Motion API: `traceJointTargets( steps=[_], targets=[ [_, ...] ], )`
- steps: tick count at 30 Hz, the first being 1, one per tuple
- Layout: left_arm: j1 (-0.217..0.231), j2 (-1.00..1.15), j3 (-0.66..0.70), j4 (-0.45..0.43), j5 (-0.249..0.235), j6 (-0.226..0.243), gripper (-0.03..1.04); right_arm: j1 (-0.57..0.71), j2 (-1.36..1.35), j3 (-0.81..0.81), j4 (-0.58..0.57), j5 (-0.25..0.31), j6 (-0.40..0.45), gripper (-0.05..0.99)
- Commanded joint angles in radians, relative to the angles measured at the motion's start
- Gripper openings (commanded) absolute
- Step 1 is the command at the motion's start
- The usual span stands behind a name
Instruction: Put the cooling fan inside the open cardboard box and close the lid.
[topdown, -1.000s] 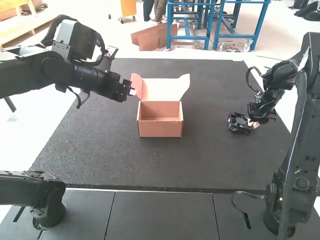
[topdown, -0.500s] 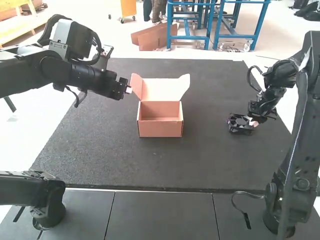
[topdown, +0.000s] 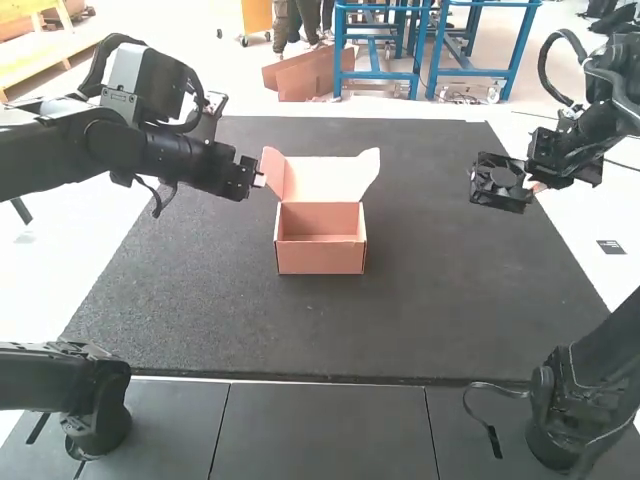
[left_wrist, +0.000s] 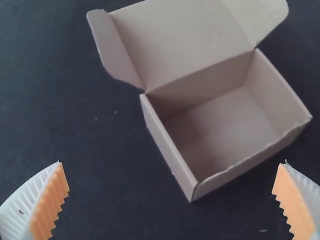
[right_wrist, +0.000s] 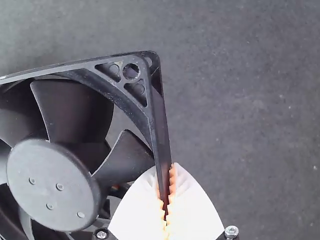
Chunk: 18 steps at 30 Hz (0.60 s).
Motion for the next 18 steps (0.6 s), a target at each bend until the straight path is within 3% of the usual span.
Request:
traceJointTargets(
  steps=[1,9,18],
  targets=[
    [0.016,-0.008,-0.009,0.009,-0.005,0.005,0.97,0.008,-0.092,-0.005,-0.041,-0.085,0.048,-0.02],
    [0.034,-0.010,-0.022,-0.017,-0.005,-0.009,0.97,0.185,-0.192,0.006,-0.149,-0.097,0.102,-0.02],
    [0.036,-0.010,-0.017,-0.037,-0.006,-0.023,0.97,0.544,-0.169,0.011,-0.104,-0.096,0.333,-0.02]
  ],
)
